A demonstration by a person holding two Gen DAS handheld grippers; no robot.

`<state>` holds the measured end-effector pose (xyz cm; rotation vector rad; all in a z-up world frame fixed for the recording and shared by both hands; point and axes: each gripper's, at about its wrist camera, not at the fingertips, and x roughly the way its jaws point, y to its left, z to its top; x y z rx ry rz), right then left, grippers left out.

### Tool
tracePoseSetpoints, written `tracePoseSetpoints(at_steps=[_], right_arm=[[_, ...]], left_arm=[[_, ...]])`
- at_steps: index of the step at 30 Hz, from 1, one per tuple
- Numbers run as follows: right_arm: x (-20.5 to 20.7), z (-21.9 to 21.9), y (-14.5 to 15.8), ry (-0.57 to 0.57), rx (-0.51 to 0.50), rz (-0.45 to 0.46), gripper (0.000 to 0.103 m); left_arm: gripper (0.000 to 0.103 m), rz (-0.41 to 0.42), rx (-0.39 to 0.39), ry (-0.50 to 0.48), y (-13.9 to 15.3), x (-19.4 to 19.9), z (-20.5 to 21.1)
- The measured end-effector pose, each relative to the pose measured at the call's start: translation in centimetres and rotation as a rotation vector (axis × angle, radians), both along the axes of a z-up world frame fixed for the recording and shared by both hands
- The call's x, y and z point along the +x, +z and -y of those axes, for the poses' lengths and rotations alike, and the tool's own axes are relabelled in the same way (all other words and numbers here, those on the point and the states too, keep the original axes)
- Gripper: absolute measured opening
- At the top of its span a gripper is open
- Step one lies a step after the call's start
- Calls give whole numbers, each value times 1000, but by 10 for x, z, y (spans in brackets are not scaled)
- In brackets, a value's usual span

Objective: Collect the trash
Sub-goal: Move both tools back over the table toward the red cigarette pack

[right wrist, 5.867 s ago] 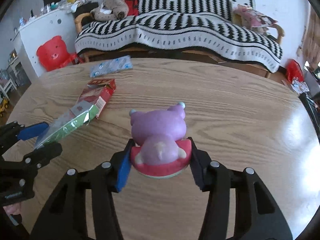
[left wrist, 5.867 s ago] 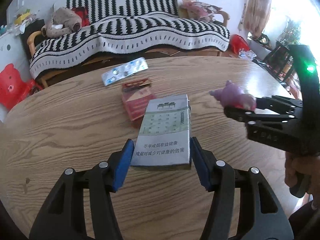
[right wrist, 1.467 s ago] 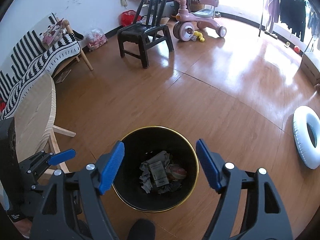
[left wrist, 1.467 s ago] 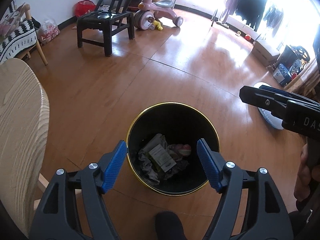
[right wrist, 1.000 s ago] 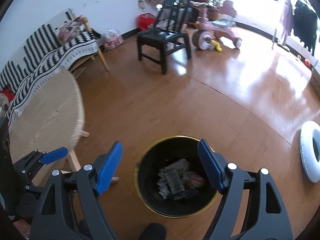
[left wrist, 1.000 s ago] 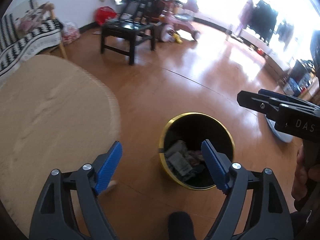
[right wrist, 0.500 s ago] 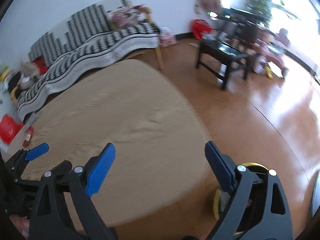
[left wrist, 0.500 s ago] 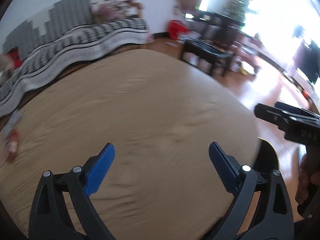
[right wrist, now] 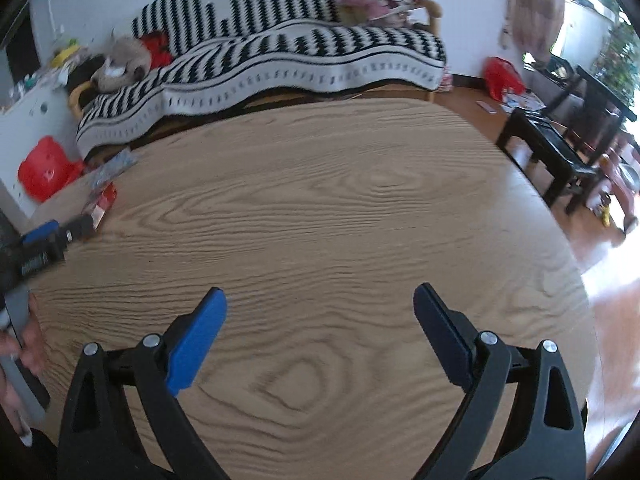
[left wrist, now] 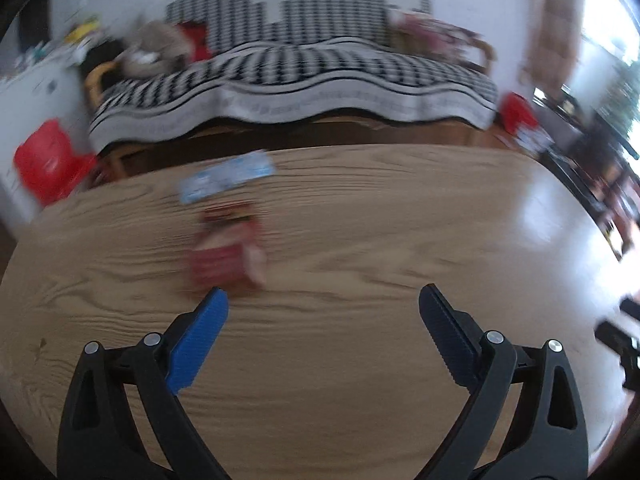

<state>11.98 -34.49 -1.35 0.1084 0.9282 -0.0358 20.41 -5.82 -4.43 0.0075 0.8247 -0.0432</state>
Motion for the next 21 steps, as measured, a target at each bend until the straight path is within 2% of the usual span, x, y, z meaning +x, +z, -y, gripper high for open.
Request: tracePoseSetpoints(at_steps=[3, 8, 13, 14, 16, 18, 21], right_arm=[[12, -14, -11, 22, -6, -19, 91], [24, -27, -22, 48, -7, -35, 91], [33, -38, -25, 76, 0, -37, 91], [34, -39, -25, 80, 1, -36, 91], [37, -45, -25, 95, -2, -34, 91], [39, -52, -25, 111, -6, -31, 91], [46, -66, -24, 140, -8, -21, 91]], left_arm=[[93, -24, -17, 48, -9, 22, -23], [93, -66, -2, 97, -28, 37, -42], [93, -112, -64, 129, -42, 57, -62], [90, -116, -72, 137, -43, 59, -64], [74, -127, -94, 140, -46, 63, -68], [55, -118, -80, 133, -46, 63, -69], [55, -125, -83, 120, -46, 60, -73]])
